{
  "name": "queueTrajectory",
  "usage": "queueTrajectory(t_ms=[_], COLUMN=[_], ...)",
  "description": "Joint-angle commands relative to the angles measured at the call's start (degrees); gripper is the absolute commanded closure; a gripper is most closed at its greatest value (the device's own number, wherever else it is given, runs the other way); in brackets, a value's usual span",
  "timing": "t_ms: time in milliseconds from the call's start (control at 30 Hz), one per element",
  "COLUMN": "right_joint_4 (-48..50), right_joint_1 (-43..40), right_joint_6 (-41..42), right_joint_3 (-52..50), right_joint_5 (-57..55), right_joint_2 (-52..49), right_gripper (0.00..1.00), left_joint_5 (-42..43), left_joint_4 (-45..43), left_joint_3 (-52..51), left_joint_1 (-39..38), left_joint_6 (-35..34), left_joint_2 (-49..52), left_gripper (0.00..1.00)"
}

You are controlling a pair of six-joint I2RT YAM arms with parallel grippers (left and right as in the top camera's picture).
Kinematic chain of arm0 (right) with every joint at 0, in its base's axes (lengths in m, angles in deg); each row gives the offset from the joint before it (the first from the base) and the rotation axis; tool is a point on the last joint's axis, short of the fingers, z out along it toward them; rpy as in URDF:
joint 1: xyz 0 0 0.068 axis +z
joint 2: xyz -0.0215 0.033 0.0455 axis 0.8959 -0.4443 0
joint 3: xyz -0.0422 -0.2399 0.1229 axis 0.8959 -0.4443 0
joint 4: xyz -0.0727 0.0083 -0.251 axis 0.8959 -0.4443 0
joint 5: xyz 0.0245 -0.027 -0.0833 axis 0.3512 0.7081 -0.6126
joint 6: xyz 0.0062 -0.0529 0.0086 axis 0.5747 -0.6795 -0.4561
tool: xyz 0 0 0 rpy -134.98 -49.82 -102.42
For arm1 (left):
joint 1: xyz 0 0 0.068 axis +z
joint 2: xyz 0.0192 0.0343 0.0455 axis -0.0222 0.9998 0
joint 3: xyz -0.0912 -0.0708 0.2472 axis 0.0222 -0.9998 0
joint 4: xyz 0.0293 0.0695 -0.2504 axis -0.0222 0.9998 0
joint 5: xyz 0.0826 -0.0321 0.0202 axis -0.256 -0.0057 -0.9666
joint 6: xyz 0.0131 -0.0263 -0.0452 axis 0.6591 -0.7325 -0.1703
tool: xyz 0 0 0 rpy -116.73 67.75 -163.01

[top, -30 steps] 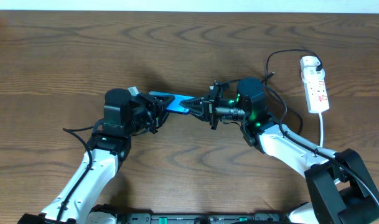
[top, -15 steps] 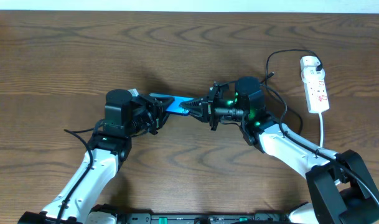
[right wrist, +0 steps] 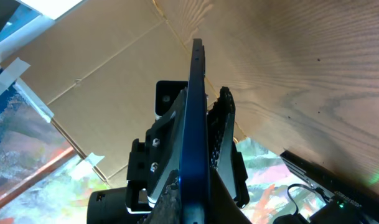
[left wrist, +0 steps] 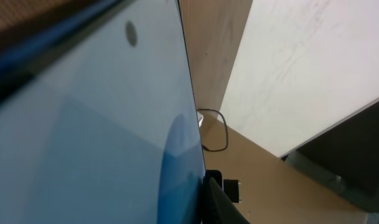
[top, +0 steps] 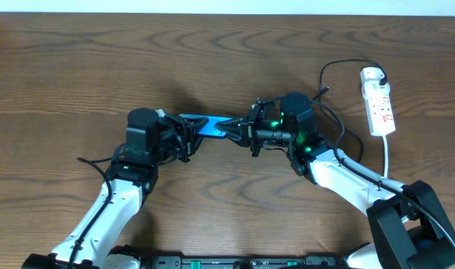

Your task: Plug charger to phone and switch on socket

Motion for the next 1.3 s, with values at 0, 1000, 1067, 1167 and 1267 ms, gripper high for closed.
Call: queueTrajectory(t_ms=[0, 1000, 1067, 1167, 1267], right_joint_4=[-0.9, -0.9, -0.9, -0.9, -0.9], right_joint_1=[0.7, 0.7, 0.7, 0.7, 0.7], right_joint_6=[-3.5, -3.5, -3.5, -3.5, -3.5], right_joint_3=[-0.8, -0.8, -0.8, -0.8, -0.8], right_joint_5=[-2.5, -2.5, -2.5, -2.5, -2.6], right_joint_2=[-0.1, -0.1, -0.1, -0.1, -0.1], right_gripper=[0.99, 0.79, 0.79, 0.74, 0.69], left_joint_5=[0.3, -5.3, -6.1, -7.1, -7.8], left_joint_4=[-1.6, -8.7, -8.7, -8.7, -8.7], left_joint_3=[1.8, 1.8, 1.8, 1.8, 1.8], left_joint_1=[0.5, 0.5, 0.5, 0.5, 0.5], left_joint_6=[-9.1, -13.3, -13.3, -13.3, -13.2], left_joint_2=[-0.7, -0.7, -0.7, -0.7, -0.7], left_gripper=[0.90, 0.93, 0.92, 0.93, 0.93])
